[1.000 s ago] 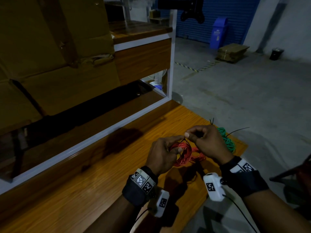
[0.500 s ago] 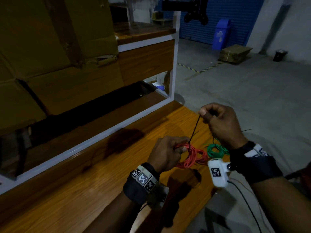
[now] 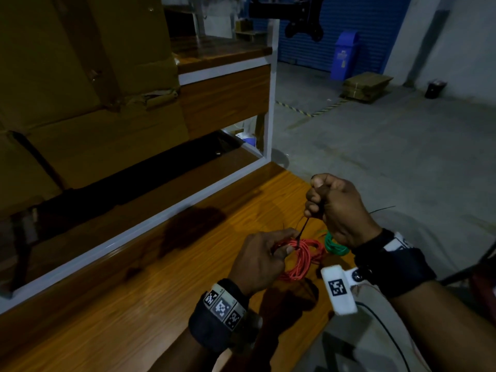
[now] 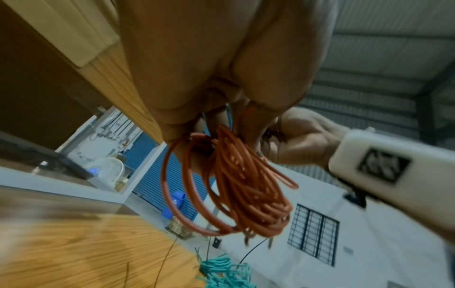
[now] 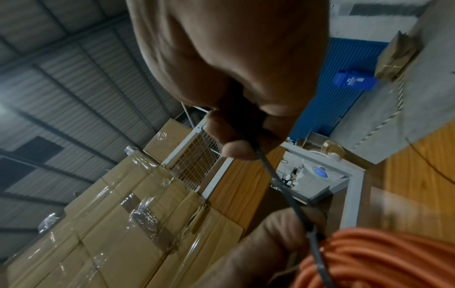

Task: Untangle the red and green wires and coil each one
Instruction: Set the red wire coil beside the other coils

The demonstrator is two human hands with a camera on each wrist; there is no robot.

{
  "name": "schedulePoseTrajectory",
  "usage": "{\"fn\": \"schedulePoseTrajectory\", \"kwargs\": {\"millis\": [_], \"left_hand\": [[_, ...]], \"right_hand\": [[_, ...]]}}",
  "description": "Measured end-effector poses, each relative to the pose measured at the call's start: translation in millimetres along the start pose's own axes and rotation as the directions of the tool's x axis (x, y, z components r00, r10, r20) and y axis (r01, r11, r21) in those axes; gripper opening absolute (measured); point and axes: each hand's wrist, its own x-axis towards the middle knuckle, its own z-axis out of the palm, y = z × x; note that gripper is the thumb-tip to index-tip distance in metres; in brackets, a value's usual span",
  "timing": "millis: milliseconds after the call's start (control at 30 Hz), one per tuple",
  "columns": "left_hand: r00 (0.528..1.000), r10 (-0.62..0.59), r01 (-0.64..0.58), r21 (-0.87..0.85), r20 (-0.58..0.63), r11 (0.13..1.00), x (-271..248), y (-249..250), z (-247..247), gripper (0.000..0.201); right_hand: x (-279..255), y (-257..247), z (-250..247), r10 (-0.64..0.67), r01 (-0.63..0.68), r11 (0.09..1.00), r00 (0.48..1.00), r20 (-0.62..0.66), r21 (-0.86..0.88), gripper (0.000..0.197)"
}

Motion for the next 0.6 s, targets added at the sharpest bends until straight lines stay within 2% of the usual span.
{"fn": "schedulePoseTrajectory", "kwargs": {"millis": [233,367,533,600], "left_hand": [[0.999,-0.024,0.024,-0.026,-0.024,0.999,-5,1,5,0.035],[0.999,-0.036,0.035,-0.046,-0.025,0.998,-9,-7,8,0.032],[0.986,-0.153,0.134,-0.237,-0.062,0.962,4,-15,6,0.025],[0.975,-0.198,0.156,-0.313,-0.106,0.937,15,-20,4,0.022]], "right_hand": [[8,-2,-4,-0.005,0.005,1.000,0.997,-0.080,0.006,0.024],[5,4,-6,-0.004,0.000,0.999,0.997,-0.072,-0.053,0.020],[1,14,-20,-0.088,0.079,0.992,0.992,-0.090,-0.098,0.015],[1,27,-34,-0.074,0.055,0.988,0.988,-0.133,-0.143,0.019]]}}
